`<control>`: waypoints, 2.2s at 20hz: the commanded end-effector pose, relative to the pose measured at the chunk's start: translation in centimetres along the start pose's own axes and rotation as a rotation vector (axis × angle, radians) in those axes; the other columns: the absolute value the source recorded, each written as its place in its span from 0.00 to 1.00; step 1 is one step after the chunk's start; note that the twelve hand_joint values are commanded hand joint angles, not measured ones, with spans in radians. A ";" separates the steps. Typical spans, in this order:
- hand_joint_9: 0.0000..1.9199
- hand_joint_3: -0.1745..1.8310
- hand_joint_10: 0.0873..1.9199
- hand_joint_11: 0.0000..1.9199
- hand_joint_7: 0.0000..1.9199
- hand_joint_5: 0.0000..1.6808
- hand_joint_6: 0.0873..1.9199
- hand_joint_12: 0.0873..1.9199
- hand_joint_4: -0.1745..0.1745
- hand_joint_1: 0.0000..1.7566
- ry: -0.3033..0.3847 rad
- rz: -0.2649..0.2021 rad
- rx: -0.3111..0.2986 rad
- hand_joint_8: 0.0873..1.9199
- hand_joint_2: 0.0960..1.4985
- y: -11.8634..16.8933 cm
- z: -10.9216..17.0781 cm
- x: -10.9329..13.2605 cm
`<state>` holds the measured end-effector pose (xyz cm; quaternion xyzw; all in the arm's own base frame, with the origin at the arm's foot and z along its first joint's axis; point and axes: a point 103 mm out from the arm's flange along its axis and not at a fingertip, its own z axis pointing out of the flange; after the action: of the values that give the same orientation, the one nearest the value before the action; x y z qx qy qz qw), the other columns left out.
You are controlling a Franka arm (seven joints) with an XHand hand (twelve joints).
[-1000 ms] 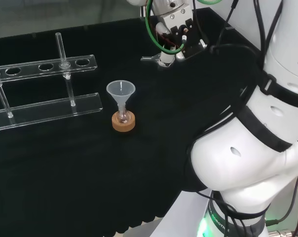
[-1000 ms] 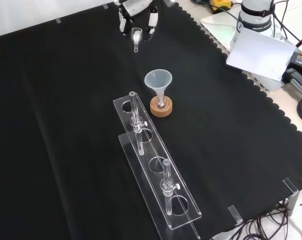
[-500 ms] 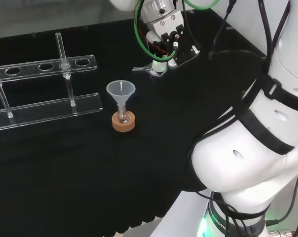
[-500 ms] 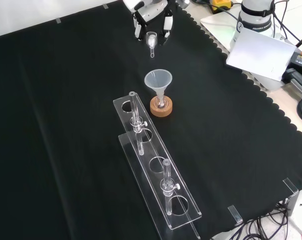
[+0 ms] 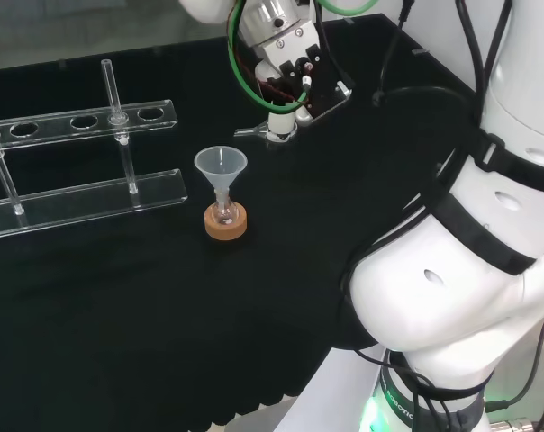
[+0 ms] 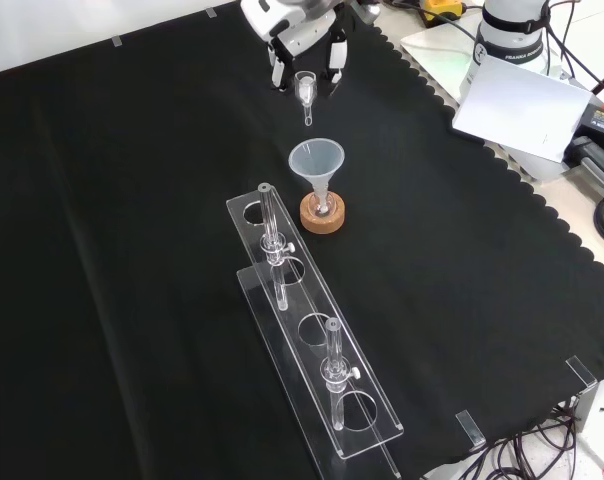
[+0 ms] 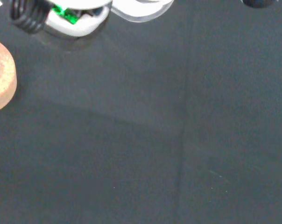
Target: Pour all the NaCl from the weighing funnel into the round-bottom flask.
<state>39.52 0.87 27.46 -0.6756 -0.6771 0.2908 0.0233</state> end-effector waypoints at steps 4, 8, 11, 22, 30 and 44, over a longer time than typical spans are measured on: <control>0.84 0.40 0.00 0.78 0.70 0.76 0.31 0.27 1.00 0.64 -0.082 -0.025 0.027 0.15 0.42 0.7 0.2 0.7; 0.84 0.40 0.00 0.78 0.70 0.76 0.31 0.27 1.00 0.64 -0.121 -0.029 0.033 0.15 0.42 0.8 -0.1 1.1; 0.84 0.40 0.00 0.78 0.70 0.76 0.31 0.27 1.00 0.64 -0.140 -0.032 0.044 0.15 0.42 0.8 -0.2 1.2; 0.84 0.40 0.00 0.79 0.70 0.76 0.31 0.27 1.00 0.64 -0.214 -0.048 0.073 0.15 0.42 1.0 -0.5 1.7; 0.84 0.40 0.00 0.79 0.70 0.76 0.31 0.27 1.00 0.64 -0.226 -0.048 0.063 0.14 0.42 0.8 -0.9 1.9; 0.85 0.39 0.00 0.79 0.71 0.76 0.31 0.27 1.00 0.64 -0.296 -0.055 0.071 0.14 0.42 0.8 -2.0 2.9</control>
<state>40.87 4.04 27.73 -0.6075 -0.6818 0.4054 -0.0407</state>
